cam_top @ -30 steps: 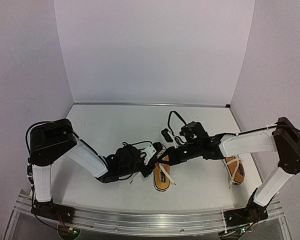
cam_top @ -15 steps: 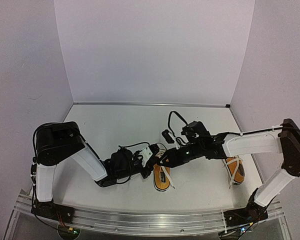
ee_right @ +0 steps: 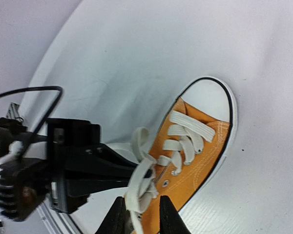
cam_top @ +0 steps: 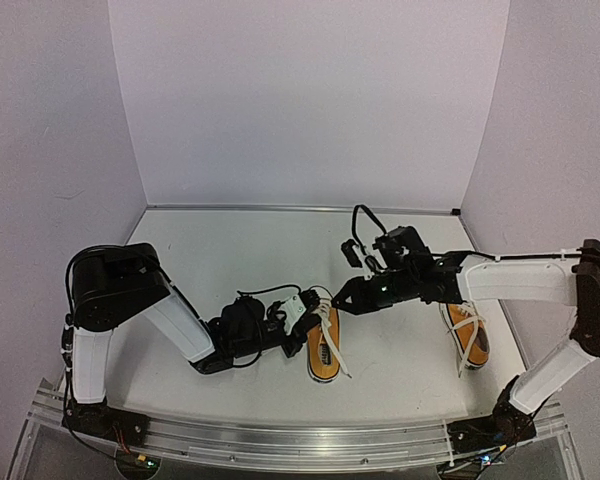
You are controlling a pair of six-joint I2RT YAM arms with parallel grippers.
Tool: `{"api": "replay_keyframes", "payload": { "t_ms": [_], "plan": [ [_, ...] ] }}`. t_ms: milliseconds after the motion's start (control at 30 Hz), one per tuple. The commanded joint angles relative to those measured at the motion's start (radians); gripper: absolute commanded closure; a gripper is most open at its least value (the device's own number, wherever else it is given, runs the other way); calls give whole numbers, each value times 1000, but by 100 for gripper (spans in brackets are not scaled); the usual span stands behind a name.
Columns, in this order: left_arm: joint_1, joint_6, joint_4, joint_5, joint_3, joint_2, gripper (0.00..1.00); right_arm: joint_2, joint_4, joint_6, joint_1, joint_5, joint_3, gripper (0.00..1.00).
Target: Tie the shoes
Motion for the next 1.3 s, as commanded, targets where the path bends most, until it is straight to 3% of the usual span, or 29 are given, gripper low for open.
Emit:
{"api": "replay_keyframes", "payload": {
  "t_ms": [0,500,1267],
  "plan": [
    [-1,33,39,34,-3,5,100,85,-74,-1,-1,39,34,81],
    [-15,118,-23,33,18,8,100,117,-30,16,0,-55,27,75],
    [-45,231,-100,25,45,1,100,140,12,38,0,-120,40,76]
  ]
}}
